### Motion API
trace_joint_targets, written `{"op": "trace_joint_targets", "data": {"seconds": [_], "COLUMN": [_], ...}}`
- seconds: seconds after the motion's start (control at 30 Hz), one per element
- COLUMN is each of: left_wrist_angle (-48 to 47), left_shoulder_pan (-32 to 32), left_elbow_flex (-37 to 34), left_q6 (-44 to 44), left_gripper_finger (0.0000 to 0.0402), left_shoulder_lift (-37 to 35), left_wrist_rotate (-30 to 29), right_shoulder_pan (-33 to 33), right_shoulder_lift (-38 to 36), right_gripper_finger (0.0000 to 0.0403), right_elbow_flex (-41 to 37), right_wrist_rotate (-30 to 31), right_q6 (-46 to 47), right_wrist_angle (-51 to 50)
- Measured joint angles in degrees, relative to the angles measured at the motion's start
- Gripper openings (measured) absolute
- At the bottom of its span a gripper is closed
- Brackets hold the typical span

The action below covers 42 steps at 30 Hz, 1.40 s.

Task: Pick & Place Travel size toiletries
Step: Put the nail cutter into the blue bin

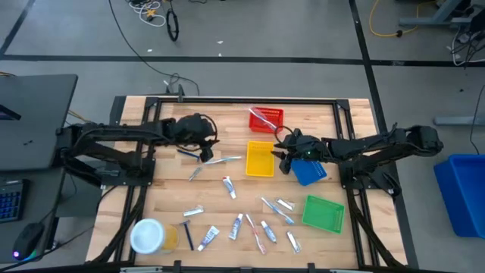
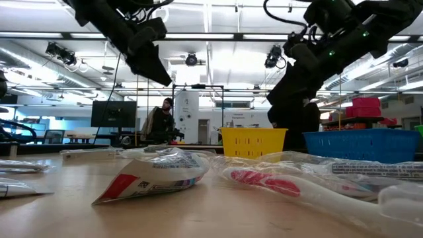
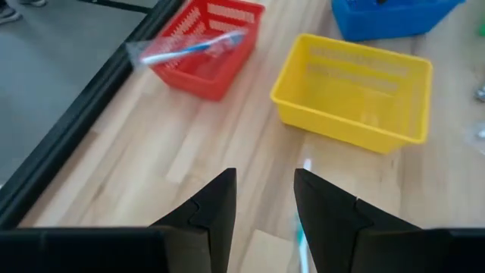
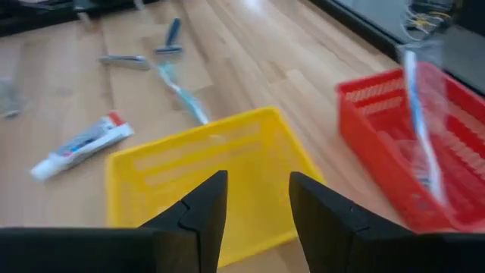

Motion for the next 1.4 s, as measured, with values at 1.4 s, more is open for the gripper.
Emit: {"op": "trace_joint_targets", "data": {"seconds": [1.4], "left_wrist_angle": [10.6], "left_shoulder_pan": [-1.9], "left_elbow_flex": [-6.5], "left_q6": [0.1], "left_gripper_finger": [0.0142], "left_shoulder_lift": [0.2], "left_wrist_rotate": [-4.1], "right_shoulder_pan": [23.4], "right_shoulder_lift": [26.2], "right_gripper_finger": [0.016], "right_elbow_flex": [20.7], "right_wrist_rotate": [-14.4], "right_q6": [24.2], "right_wrist_angle": [-33.2]}}
